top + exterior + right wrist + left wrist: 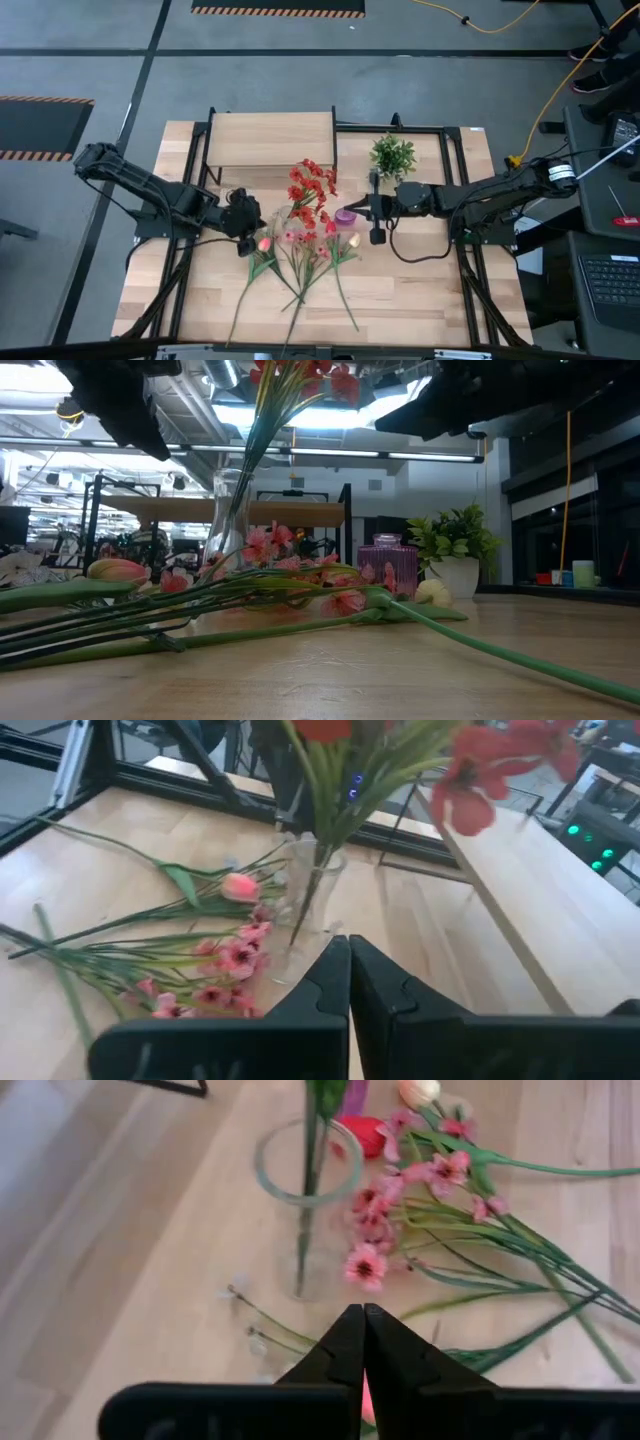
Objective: Pick and place flowers into a vace then onto a shelf
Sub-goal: Put the pink tulip into the transparent vase
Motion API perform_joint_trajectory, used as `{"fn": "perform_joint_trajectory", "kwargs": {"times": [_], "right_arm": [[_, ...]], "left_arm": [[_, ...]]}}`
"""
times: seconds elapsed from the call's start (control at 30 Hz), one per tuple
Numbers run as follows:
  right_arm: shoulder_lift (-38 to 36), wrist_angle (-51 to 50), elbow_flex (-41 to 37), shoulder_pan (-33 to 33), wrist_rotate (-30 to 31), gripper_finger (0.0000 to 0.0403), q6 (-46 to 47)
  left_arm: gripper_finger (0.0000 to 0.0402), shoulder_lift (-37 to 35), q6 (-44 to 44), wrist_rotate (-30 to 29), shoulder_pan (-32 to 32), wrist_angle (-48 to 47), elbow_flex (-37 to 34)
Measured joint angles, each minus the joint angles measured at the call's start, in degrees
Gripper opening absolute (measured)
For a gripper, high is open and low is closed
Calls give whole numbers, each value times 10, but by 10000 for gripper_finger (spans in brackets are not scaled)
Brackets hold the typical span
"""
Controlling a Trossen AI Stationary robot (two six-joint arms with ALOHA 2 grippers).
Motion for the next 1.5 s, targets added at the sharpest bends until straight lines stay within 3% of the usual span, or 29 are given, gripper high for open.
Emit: {"fn": "perform_joint_trajectory", "kwargs": {"times": [0.4, 0.63, 0.93, 1.13, 1.3, 1.5], "right_arm": [[0, -15, 0, 11, 0, 3, -1], [0, -32, 0, 11, 0, 3, -1], [0, -42, 0, 10, 0, 3, -3], [0, -53, 0, 10, 0, 3, -4], [0, -56, 0, 10, 0, 3, -5], [0, -55, 0, 10, 0, 3, -5]], "left_arm": [[1, 142, -176, 28, -70, -172, 137], [1, 182, -265, 46, -105, -204, 192], [2, 211, -382, 60, -136, -236, 203], [3, 238, -394, 81, -148, -235, 203], [13, 258, -404, 107, -159, -234, 203], [42, 278, -480, 107, -168, -234, 202]]}}
